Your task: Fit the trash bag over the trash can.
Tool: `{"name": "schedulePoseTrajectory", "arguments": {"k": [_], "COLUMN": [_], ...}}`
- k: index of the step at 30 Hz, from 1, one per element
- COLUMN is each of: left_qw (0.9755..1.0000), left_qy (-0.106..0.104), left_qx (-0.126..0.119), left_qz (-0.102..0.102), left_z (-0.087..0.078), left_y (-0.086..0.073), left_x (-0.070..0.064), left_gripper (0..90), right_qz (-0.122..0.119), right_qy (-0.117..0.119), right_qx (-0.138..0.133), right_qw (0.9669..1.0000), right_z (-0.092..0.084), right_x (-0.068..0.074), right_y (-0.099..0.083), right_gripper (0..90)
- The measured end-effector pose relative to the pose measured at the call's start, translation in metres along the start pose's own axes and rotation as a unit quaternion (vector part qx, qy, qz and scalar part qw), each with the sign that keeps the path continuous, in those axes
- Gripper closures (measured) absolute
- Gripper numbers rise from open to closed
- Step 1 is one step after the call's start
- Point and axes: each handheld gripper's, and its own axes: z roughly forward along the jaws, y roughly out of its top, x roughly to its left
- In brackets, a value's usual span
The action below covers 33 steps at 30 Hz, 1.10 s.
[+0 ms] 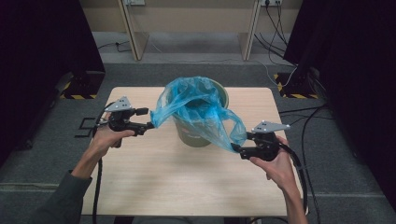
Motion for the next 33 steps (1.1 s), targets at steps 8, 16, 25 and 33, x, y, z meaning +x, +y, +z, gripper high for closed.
{"name": "schedulePoseTrajectory", "arguments": {"k": [8,16,25,33], "left_qw": [0.9988,0.9994,0.9991,0.9972], "left_qy": [-0.017,0.002,-0.001,0.011], "left_qx": [-0.031,-0.025,0.010,0.025], "left_qz": [0.033,0.025,0.041,0.069], "left_z": [-0.020,0.010,0.050,0.061], "left_y": [0.017,0.047,0.054,0.060], "left_x": [-0.027,-0.029,-0.022,-0.011], "left_gripper": [17.1,17.8,43.4,78.6], "right_qz": [-0.013,-0.012,-0.019,-0.044], "right_qy": [0.012,-0.005,-0.006,-0.020], "right_qx": [-0.050,-0.094,-0.053,0.013], "right_qw": [0.9986,0.9955,0.9984,0.9988], "right_z": [-0.035,-0.047,-0.011,0.036], "right_x": [0.013,0.008,0.000,-0.010], "right_y": [0.017,0.059,0.098,0.095], "right_gripper": [25.4,26.0,30.5,59.0]}}
